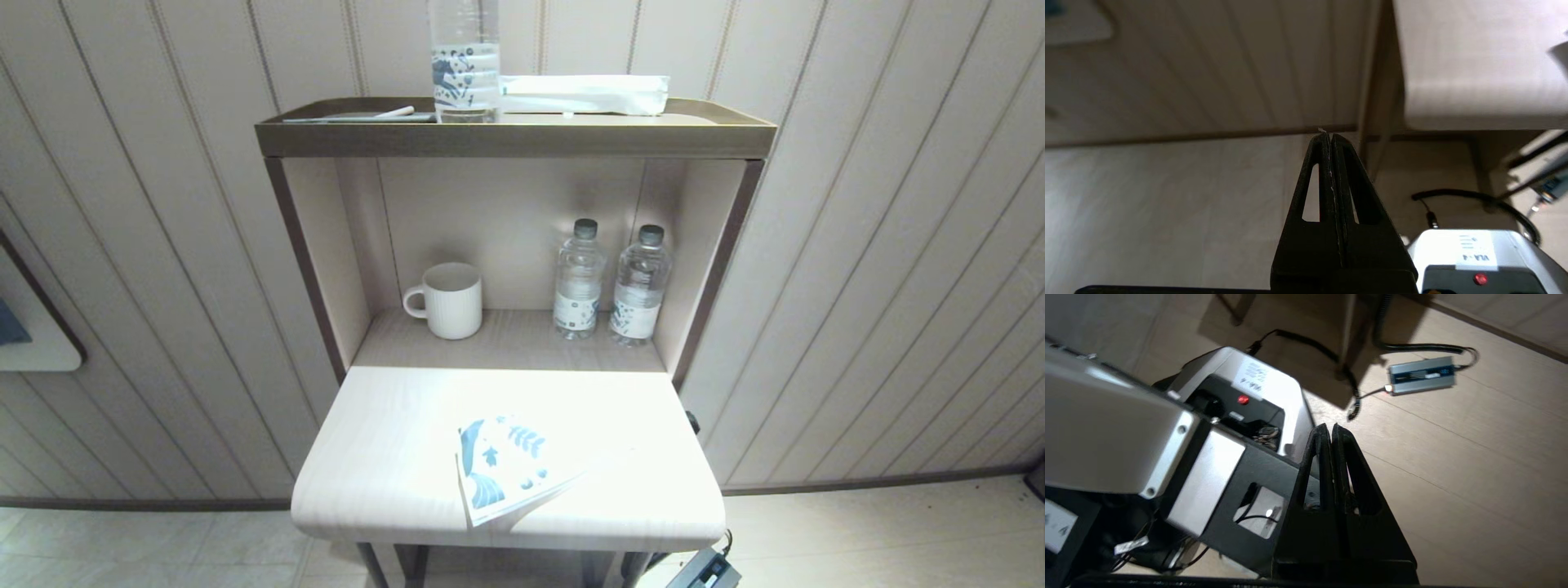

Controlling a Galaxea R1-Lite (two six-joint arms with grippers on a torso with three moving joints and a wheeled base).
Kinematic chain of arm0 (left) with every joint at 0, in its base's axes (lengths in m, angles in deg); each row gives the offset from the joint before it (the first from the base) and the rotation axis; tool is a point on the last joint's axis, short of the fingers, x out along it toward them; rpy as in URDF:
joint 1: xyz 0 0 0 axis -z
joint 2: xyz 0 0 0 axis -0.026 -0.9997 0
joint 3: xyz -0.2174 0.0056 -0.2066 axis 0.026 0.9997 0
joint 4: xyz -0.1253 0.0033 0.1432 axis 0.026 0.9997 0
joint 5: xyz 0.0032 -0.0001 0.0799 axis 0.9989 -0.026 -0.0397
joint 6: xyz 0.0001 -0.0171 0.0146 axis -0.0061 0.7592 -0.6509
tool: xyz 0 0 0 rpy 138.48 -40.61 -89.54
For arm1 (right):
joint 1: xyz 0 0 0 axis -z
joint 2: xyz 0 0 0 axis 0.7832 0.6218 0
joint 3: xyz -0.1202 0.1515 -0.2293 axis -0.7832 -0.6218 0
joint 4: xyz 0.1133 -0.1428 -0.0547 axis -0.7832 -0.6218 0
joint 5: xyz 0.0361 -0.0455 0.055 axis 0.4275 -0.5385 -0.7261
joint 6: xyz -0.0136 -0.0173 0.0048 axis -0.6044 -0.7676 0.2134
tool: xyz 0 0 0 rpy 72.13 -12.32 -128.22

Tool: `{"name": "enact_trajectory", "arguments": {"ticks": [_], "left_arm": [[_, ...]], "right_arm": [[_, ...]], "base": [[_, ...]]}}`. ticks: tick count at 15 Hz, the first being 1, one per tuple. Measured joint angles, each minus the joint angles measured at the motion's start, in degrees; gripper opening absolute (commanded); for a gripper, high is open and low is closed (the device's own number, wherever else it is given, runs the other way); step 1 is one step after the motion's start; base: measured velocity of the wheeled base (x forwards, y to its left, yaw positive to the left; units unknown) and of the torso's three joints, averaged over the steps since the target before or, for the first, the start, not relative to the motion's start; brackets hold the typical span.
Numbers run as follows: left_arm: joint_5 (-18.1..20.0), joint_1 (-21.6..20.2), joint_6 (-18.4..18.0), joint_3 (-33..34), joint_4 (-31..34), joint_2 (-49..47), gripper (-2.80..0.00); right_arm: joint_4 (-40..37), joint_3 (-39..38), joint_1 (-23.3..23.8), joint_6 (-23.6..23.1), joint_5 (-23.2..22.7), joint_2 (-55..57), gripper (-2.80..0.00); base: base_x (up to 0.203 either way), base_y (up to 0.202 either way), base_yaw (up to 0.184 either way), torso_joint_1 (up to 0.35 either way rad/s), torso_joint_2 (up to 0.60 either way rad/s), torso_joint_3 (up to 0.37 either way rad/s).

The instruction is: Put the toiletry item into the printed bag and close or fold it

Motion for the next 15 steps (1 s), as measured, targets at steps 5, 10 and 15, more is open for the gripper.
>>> {"name": "enact_trajectory", "arguments": {"ticks": [5,10,15], "left_arm": [[1.59,-5.32,1.84,12.86,-3.76,11.53,-2.8],[7.46,-5.43,2.32,26.57,-23.19,15.58,-2.8],[8.45,-5.01,0.57,28.53,-23.27,22.73,-2.8]], "right_arm": [[4.76,-3.98,3.95,6.45,0.98,-8.52,-2.8],[23.29,-17.39,4.9,11.28,1.81,-22.73,-2.8],[40.86,-34.13,5.93,9.86,3.56,-27.81,-2.8]], "base": [[0.0,0.0,0.0,0.0,0.01,0.0],[0.0,0.0,0.0,0.0,0.0,0.0],[0.0,0.0,0.0,0.0,0.0,0.0]]}}
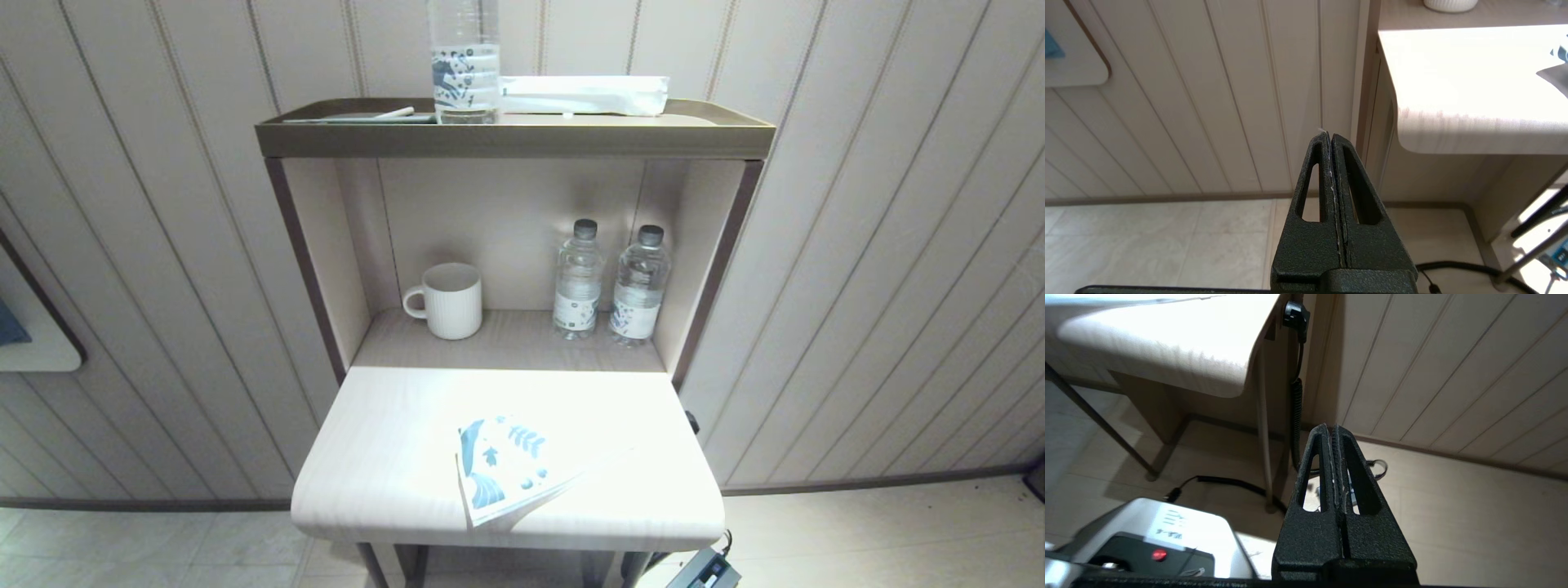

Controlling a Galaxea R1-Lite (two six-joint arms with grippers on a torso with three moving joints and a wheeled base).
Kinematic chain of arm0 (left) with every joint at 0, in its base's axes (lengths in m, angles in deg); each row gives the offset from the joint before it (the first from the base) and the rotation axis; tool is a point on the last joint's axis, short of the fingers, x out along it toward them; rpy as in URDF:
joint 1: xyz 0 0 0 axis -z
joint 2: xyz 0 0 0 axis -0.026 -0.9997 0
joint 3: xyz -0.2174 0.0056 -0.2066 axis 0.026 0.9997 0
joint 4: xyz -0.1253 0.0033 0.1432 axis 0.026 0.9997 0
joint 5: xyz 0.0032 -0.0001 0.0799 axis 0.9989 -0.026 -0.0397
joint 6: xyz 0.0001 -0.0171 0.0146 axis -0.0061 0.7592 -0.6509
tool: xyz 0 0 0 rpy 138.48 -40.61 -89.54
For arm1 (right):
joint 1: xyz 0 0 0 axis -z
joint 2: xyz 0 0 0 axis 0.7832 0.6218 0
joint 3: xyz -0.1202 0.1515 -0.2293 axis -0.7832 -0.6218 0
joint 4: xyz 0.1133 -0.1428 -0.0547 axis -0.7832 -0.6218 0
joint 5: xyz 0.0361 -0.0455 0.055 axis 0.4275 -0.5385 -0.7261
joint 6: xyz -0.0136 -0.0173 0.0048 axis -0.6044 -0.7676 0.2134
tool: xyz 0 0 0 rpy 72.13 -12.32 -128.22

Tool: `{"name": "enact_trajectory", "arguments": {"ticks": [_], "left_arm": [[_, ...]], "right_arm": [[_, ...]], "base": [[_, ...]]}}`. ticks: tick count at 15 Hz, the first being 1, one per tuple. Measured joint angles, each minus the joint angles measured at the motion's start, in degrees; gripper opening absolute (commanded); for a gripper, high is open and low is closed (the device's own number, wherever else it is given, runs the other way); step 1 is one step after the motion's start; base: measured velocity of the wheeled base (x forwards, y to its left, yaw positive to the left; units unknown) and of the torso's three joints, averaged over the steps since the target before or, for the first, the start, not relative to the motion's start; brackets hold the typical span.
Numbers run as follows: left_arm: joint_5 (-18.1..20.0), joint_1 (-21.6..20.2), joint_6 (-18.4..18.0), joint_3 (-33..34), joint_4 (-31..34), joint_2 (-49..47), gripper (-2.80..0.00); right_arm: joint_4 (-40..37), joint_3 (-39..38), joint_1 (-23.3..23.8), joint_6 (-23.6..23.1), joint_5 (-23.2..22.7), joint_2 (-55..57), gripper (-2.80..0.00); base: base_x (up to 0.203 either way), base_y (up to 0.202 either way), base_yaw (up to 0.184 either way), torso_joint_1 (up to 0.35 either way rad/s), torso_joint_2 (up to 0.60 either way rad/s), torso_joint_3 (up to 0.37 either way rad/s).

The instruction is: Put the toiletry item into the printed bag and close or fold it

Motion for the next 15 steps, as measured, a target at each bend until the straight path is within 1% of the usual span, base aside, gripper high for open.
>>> {"name": "enact_trajectory", "arguments": {"ticks": [1,3,4,6,9,10,11,12,14,15], "left_arm": [[0.07,-0.01,0.0,0.07,-0.05,0.53,-2.8],[0.27,-0.02,-0.3,0.19,-0.33,1.12,-2.8],[0.4,0.0,-0.85,0.28,-0.5,1.21,-2.8],[0.51,0.0,-1.58,0.31,-0.56,1.28,-2.8],[0.57,0.02,-1.41,0.67,-1.73,1.35,-2.8],[0.6,0.02,-1.48,0.72,-1.84,1.35,-2.8],[0.59,0.02,-1.52,0.75,-1.89,1.35,-2.8],[0.6,0.02,-1.46,0.75,-1.91,1.35,-2.8],[0.6,0.0,-0.94,0.78,-1.91,1.35,-2.8],[0.57,0.0,-0.89,0.78,-1.91,1.35,-2.8]], "right_arm": [[4.72,-3.74,0.02,-1.47,-0.02,-0.26,-2.8],[11.14,-7.43,0.01,-1.59,-0.03,-0.5,-2.8],[11.61,-8.12,0.0,-2.12,-0.37,-0.56,-2.8],[11.54,-8.49,-0.06,-1.71,-1.75,-0.61,-2.8],[11.11,-8.57,-0.06,3.65,-7.29,-0.62,-2.8],[11.11,-8.57,-0.06,4.62,-7.75,-0.62,-2.8],[11.11,-8.59,-0.04,5.34,-7.17,-0.62,-2.8],[11.21,-8.59,-0.04,5.81,-5.5,-0.62,-2.8],[11.93,-8.71,0.0,6.13,1.15,-0.72,-2.8],[12.49,-8.97,0.02,6.17,5.42,-0.76,-2.8]], "base": [[0.0,0.0,0.0,0.0,0.0,0.0],[0.0,0.0,0.0,0.0,0.0,0.0],[0.0,0.0,0.0,0.0,0.0,0.0],[0.0,0.0,0.0,0.0,0.0,0.0],[0.0,0.0,0.0,0.0,0.0,0.0],[0.0,0.0,0.0,0.0,0.0,0.0],[0.0,0.0,0.0,0.0,0.0,0.0],[0.0,0.0,0.0,0.0,0.0,0.0],[0.0,0.0,0.0,0.0,0.0,0.0],[0.0,0.0,0.0,0.0,0.0,0.0]]}}
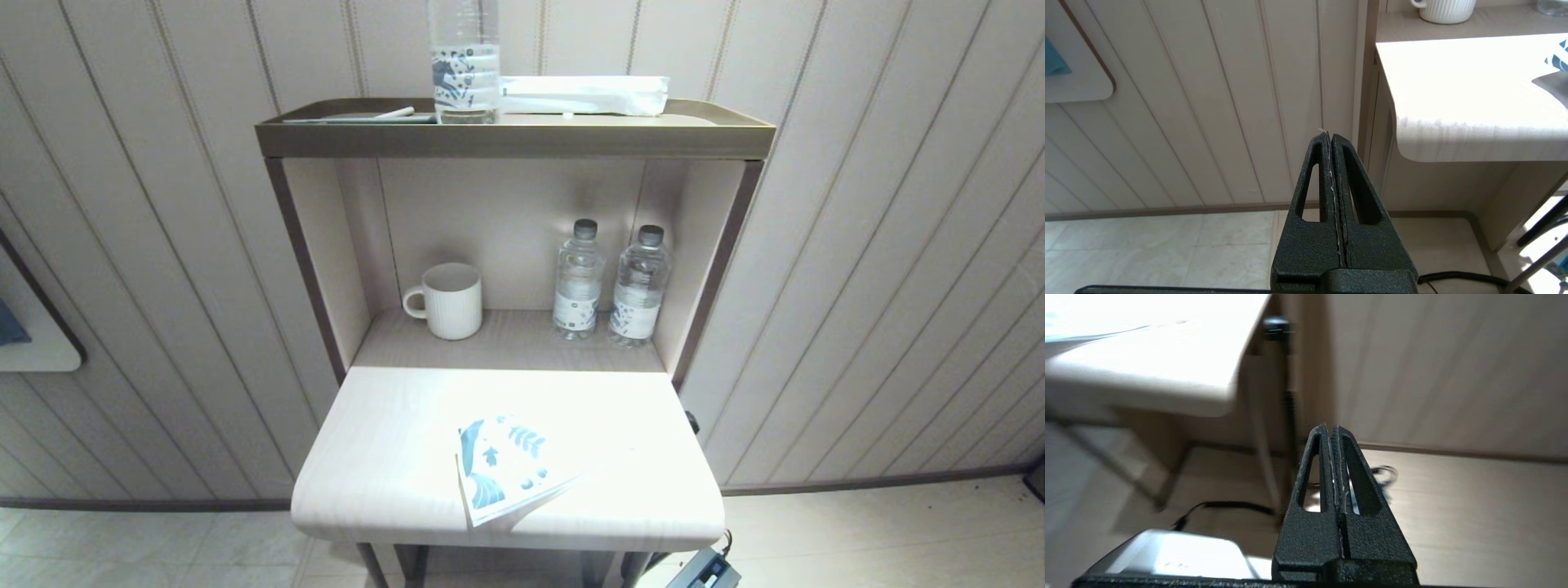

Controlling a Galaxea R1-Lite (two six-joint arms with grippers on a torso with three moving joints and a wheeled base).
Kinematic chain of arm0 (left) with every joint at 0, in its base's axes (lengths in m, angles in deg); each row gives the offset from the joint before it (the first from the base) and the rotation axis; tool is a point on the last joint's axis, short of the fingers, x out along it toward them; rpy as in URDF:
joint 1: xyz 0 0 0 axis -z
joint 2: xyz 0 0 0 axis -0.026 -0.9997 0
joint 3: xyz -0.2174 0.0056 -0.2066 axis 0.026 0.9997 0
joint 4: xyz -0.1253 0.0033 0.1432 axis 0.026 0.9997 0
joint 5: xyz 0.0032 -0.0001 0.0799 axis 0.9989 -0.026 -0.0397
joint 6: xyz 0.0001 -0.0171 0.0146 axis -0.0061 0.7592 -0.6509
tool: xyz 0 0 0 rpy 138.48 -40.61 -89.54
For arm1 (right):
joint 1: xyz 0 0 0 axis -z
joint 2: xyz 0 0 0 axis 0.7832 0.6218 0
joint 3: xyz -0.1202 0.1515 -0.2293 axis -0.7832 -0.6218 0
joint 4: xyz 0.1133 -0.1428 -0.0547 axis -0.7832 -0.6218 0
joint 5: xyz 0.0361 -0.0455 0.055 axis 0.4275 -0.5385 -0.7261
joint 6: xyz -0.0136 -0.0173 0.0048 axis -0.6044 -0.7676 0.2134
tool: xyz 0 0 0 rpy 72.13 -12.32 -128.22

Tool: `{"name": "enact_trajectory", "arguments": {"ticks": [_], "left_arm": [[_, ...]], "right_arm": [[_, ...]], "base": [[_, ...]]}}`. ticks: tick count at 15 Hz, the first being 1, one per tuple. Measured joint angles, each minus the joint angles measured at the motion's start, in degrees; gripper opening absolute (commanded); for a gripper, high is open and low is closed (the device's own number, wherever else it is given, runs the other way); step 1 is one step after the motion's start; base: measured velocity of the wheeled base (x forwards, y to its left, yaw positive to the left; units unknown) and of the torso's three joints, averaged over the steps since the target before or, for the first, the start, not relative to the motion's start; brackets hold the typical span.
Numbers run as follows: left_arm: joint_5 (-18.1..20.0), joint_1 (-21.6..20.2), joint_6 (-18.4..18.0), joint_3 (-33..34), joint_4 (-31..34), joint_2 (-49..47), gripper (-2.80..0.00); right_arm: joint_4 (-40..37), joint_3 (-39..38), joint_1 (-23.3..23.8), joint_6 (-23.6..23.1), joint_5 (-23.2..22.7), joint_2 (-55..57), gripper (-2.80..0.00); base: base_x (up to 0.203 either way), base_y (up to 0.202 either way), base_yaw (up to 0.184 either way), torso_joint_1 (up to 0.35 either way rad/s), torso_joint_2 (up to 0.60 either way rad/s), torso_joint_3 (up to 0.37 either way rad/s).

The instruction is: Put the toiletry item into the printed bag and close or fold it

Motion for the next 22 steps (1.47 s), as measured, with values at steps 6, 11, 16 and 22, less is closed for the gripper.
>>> {"name": "enact_trajectory", "arguments": {"ticks": [6,11,16,22], "left_arm": [[0.02,0.0,-0.09,0.02,-0.09,0.0,-2.8],[0.02,0.0,-0.02,0.02,-0.09,0.0,-2.8],[-0.05,0.0,0.1,0.02,-0.06,0.0,-2.8],[-0.48,0.0,2.52,0.02,-0.08,-0.02,-2.8]], "right_arm": [[-2.52,-1.43,-0.08,0.04,12.06,0.11,-2.8],[-4.3,-1.5,-11.43,-1.78,12.05,-1.03,-2.8],[-5.54,-1.53,-11.54,-1.68,12.49,-11.88,-2.8],[-5.48,-1.56,-11.18,1.38,13.76,-15.13,-2.8]], "base": [[0.0,0.0,0.0,0.0,0.0,0.0],[0.0,0.0,0.0,0.0,0.0,0.0],[0.0,0.0,0.0,0.0,0.0,0.0],[0.0,0.0,0.0,0.0,0.0,0.0]]}}
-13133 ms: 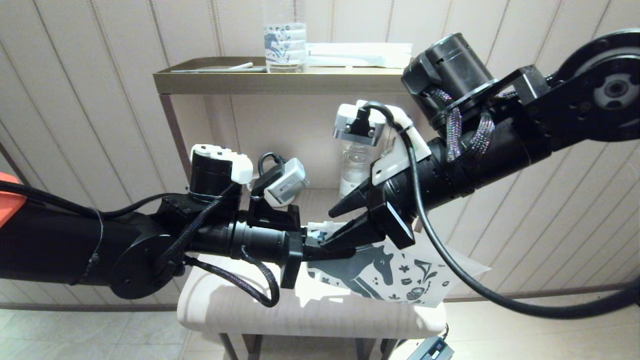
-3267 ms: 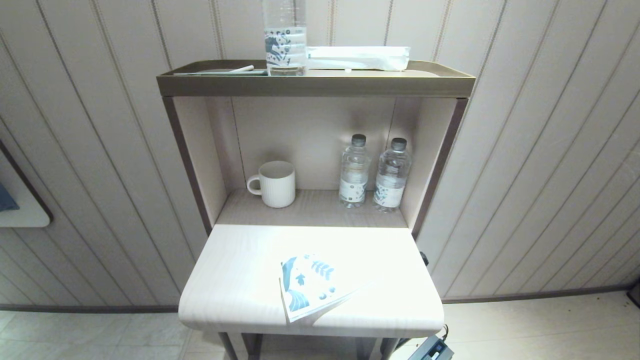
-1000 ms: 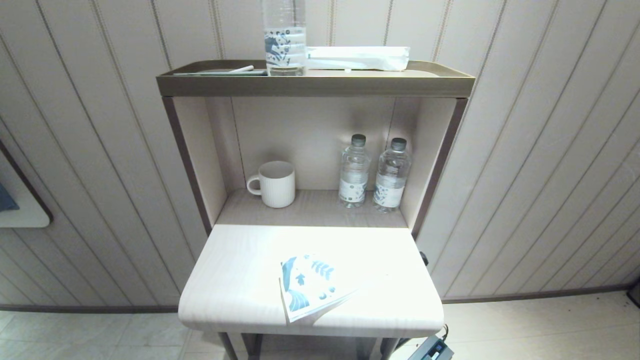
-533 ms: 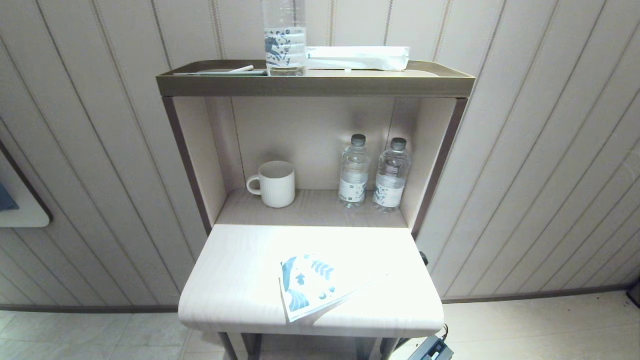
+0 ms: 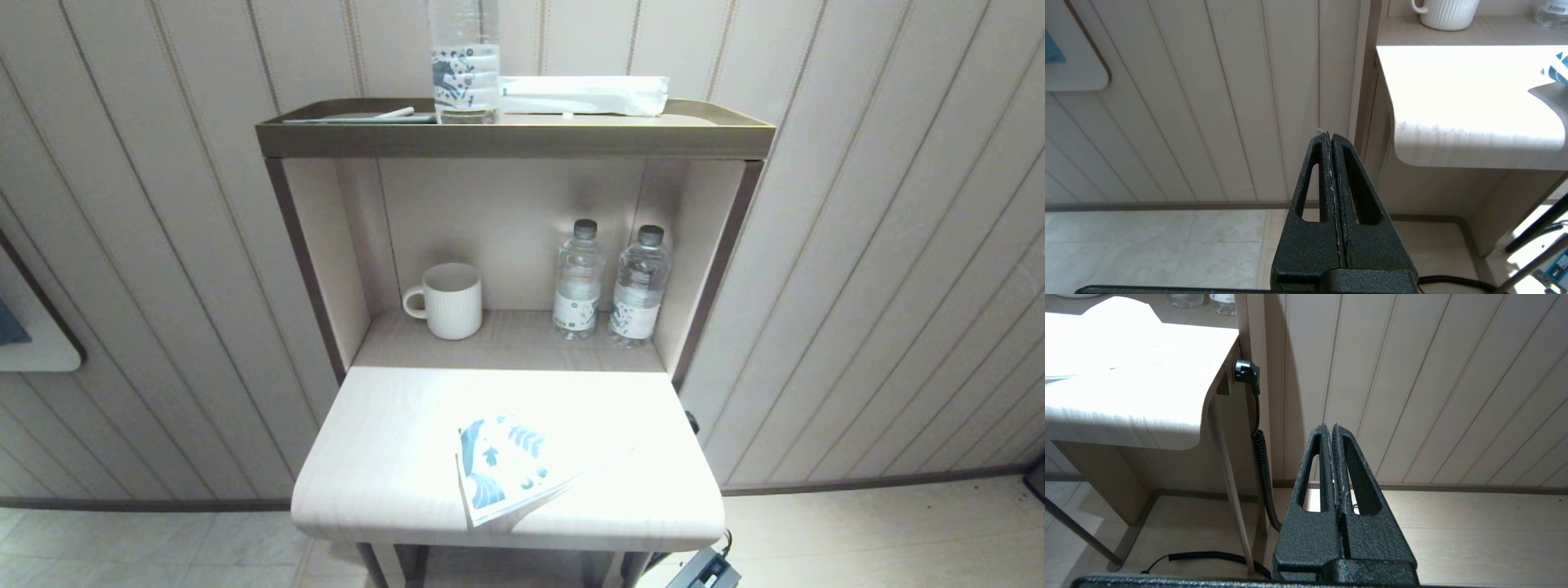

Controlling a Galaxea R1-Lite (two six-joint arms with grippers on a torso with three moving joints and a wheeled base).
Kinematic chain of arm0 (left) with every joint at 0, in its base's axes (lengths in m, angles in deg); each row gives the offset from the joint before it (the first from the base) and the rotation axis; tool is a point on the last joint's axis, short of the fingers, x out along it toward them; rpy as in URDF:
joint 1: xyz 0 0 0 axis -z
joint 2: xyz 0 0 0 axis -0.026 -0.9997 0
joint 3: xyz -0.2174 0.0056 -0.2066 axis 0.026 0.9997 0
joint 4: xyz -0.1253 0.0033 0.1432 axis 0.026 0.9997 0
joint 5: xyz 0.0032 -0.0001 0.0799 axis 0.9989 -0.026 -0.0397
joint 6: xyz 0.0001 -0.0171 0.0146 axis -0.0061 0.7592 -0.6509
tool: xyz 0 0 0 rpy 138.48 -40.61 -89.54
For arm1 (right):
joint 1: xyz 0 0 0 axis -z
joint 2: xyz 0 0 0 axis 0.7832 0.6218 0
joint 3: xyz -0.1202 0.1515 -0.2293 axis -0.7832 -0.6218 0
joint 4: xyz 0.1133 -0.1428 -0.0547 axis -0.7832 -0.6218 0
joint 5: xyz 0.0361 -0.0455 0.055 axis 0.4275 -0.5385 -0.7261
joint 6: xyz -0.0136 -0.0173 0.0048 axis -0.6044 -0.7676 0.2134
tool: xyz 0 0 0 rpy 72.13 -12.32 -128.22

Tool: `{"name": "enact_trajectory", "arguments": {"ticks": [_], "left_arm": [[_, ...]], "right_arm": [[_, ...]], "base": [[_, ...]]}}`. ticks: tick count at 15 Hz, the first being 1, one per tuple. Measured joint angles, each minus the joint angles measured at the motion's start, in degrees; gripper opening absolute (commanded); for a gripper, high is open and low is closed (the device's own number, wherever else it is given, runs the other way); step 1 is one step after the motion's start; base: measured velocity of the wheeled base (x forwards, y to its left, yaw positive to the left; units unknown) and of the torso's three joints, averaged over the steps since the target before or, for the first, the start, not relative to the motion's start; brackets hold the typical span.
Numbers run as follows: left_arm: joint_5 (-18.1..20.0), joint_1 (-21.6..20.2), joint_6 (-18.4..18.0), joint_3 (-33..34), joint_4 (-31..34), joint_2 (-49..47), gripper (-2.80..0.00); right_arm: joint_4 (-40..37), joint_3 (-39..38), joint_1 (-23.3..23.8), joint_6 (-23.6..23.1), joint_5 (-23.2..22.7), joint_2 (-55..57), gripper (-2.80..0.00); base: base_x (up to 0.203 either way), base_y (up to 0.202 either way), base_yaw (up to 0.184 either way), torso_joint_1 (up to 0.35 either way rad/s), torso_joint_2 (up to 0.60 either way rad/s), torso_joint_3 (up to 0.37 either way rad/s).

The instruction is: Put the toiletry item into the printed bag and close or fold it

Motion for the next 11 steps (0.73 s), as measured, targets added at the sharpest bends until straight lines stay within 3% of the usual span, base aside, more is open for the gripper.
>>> {"name": "enact_trajectory", "arguments": {"ticks": [11], "left_arm": [[0.0,0.09,1.24,-0.02,-0.25,0.0,-2.8]], "right_arm": [[-0.04,0.02,0.0,0.12,0.18,-0.22,-2.8]], "base": [[0.0,0.0,0.0,0.0,0.0,0.0]]}}
